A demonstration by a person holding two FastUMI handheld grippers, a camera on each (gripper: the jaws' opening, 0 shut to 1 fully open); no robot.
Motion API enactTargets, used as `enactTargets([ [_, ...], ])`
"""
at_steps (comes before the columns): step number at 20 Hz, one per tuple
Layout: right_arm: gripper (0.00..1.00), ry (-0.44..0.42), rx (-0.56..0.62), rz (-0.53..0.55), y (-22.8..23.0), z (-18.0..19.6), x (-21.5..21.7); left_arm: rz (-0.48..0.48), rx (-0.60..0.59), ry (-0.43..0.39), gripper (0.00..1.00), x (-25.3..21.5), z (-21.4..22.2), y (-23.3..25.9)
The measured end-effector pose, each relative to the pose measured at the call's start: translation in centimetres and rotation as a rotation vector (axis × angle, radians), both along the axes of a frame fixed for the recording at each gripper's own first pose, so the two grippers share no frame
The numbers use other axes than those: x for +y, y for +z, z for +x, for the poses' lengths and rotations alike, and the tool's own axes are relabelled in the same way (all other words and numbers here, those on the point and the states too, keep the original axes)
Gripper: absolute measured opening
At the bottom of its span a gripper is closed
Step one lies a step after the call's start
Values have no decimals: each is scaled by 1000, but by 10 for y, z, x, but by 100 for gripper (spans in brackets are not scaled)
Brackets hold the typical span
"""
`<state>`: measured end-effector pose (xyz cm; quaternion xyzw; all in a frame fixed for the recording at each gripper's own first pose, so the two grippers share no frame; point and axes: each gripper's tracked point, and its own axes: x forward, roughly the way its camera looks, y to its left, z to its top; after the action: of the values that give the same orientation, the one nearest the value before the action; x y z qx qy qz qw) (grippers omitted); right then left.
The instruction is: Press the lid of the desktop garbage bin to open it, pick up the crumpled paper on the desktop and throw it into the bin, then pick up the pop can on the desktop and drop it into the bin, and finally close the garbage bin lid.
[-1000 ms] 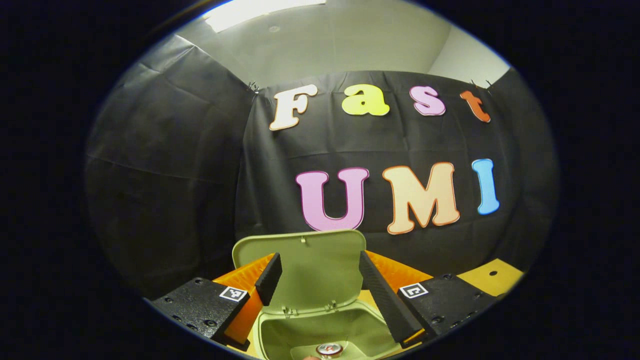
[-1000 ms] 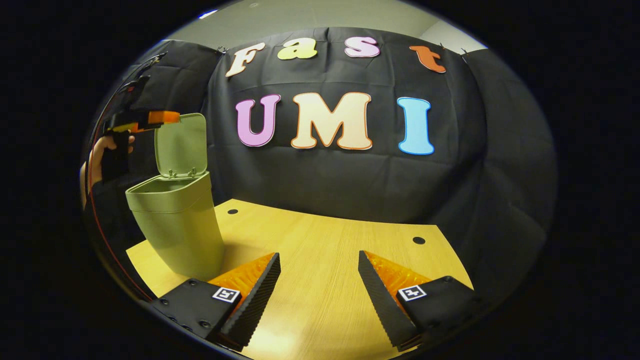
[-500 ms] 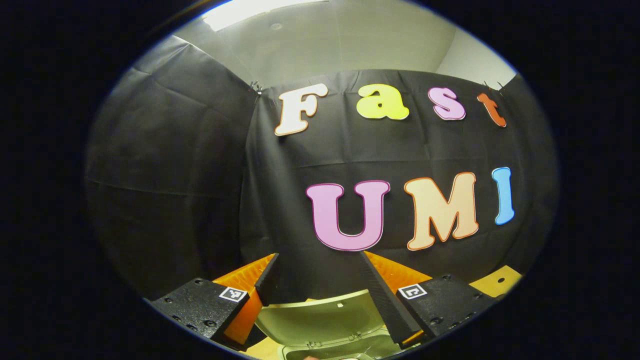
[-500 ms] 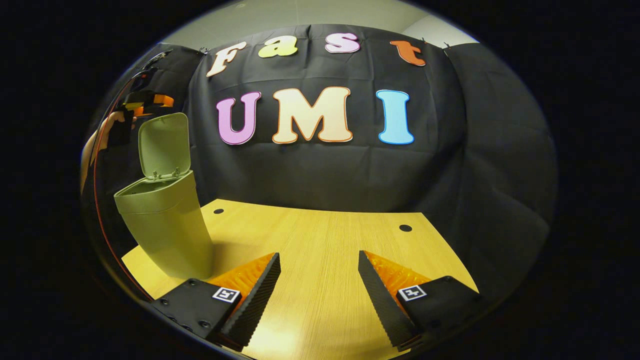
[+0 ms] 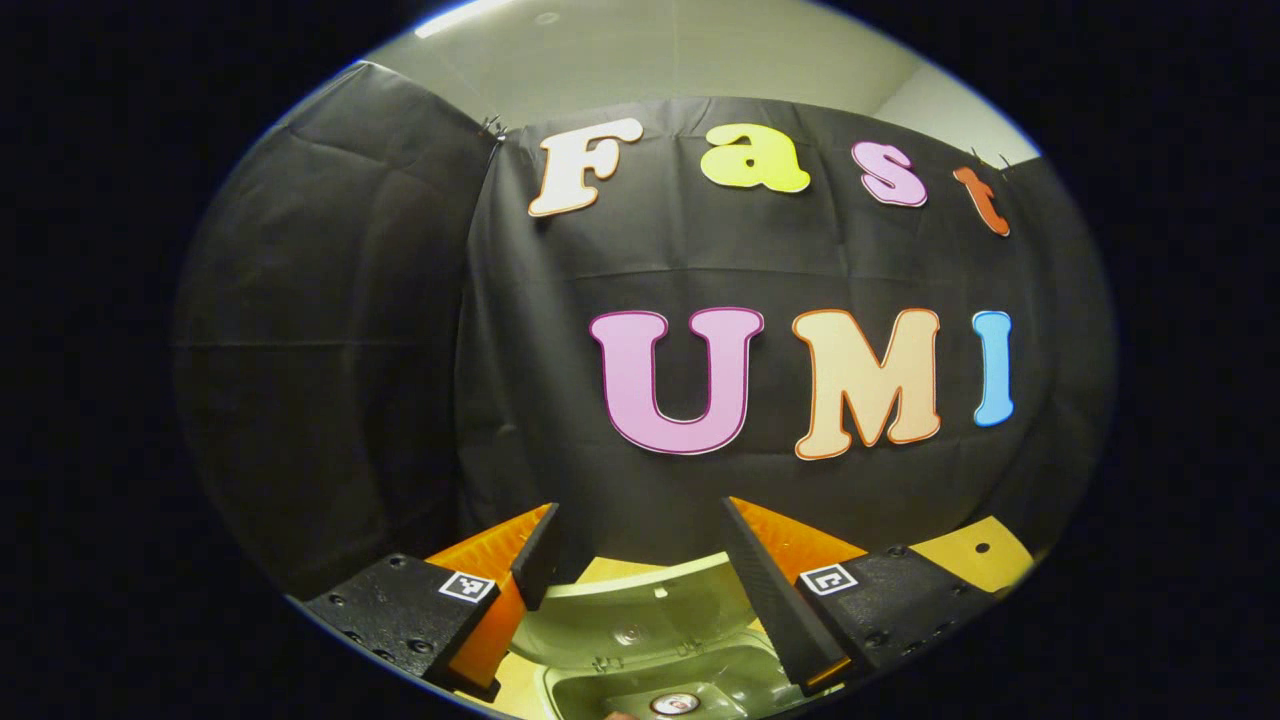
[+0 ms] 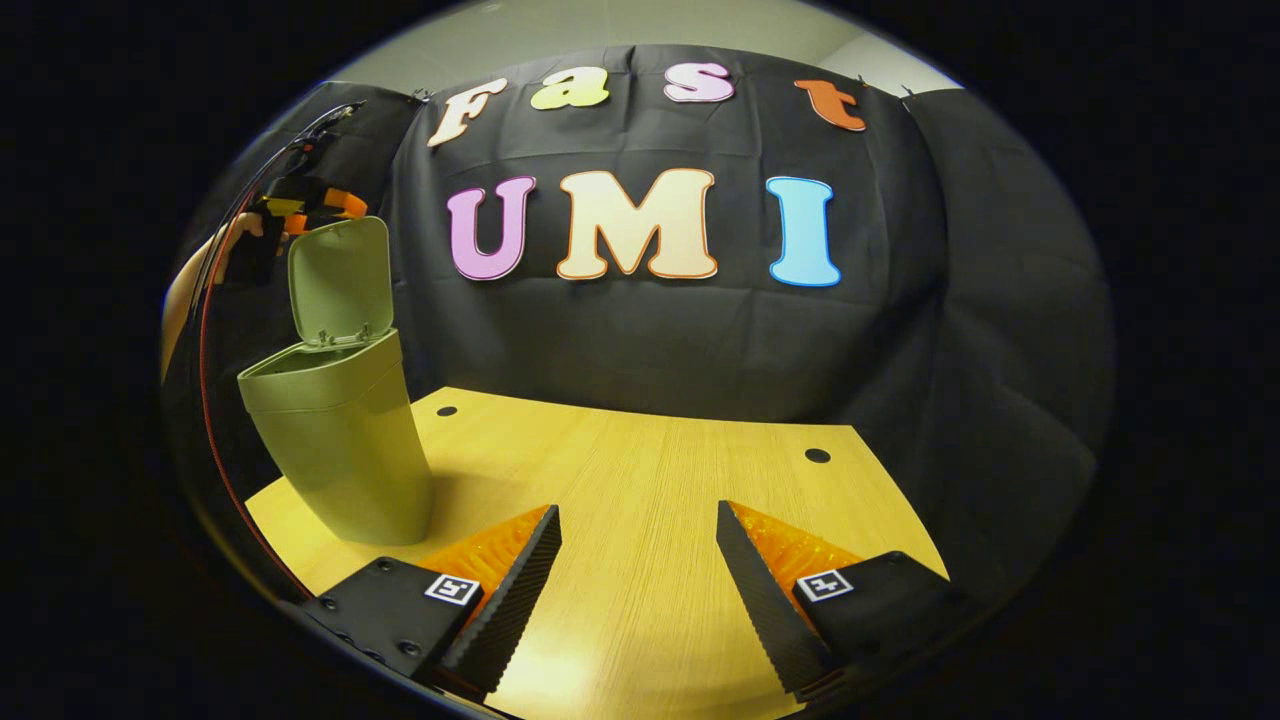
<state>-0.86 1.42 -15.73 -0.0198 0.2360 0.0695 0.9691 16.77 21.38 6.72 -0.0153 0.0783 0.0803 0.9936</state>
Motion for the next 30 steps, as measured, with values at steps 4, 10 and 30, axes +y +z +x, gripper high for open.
enactTargets([
  [4,99,39,7,7,-1,5,-4,19,-3,-5,95,-13,-17,-4],
  [10,99,112,13,18,-3,11,-1,15,70,-35,94,-47,-56,-42],
  [30,99,207,20,-6,-8,12,-2,-34,223,-6,95,-75,-111,-154],
])
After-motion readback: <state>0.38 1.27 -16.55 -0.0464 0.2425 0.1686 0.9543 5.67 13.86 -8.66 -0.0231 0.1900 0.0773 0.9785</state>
